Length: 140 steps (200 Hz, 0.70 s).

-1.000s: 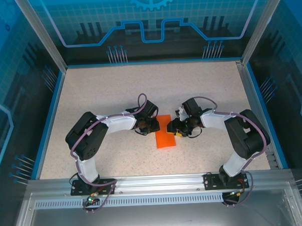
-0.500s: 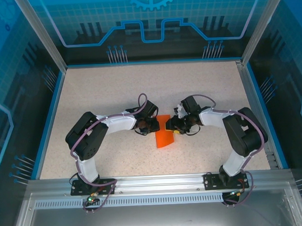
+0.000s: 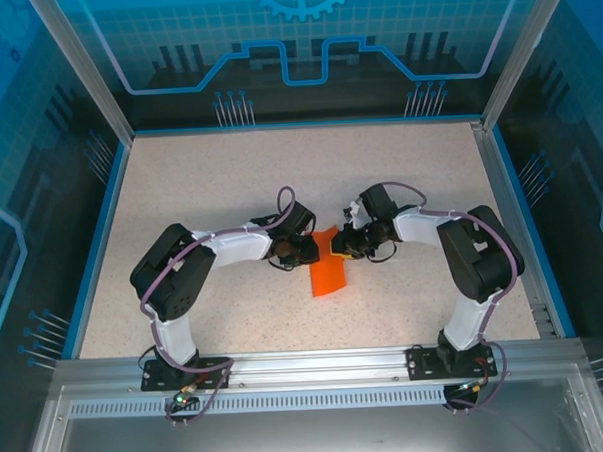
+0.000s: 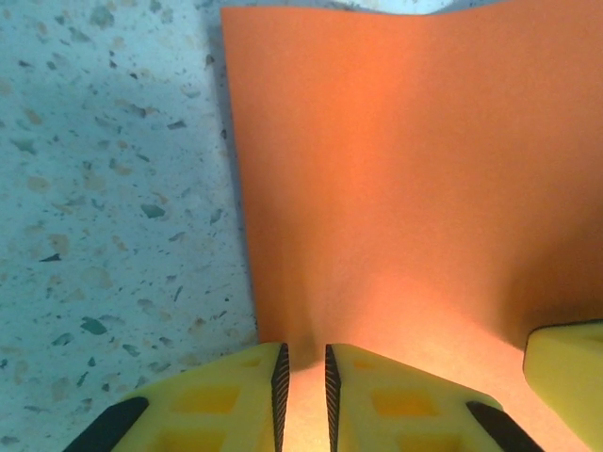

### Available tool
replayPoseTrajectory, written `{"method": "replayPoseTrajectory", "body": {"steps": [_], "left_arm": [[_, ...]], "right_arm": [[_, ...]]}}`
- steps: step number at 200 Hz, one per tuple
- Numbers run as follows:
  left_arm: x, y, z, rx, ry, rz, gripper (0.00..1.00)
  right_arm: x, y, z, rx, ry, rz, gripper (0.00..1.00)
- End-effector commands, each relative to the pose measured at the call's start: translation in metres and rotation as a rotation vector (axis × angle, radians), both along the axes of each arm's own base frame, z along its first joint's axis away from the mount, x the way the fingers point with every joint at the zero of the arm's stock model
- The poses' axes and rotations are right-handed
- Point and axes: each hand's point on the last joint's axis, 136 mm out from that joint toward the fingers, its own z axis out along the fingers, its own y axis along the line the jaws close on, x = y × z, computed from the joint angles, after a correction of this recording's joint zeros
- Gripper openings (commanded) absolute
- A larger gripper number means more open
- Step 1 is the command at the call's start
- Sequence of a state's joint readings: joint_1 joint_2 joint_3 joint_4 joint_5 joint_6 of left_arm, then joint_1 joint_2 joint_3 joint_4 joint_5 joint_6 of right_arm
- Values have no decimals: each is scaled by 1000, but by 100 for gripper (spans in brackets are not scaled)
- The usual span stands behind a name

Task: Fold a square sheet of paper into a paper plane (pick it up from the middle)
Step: Third fold the triangle at the center of the table.

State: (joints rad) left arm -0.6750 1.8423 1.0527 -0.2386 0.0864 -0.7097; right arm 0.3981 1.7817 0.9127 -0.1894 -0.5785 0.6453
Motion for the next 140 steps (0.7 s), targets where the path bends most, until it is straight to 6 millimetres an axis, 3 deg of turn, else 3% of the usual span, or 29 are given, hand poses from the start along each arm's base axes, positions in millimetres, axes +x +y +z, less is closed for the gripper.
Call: {"method": "replayPoseTrajectory", "body": {"steps": [1,38,82,140], "left_arm": [[-6,1,15,-21,-52,-48,28],[-15,1,43,-39,-152,-138,42],[-44,-9,63,11,-256,-303,51],[-92,-29,54,163,-363,-554,57]], "right_arm": [[0,0,6,36,3,4,14],[0,-2,4,33,19,-40,10],[-3,-7,-2,40,50,-139,9],[-4,-7,-6,63,86,-202,11]]}}
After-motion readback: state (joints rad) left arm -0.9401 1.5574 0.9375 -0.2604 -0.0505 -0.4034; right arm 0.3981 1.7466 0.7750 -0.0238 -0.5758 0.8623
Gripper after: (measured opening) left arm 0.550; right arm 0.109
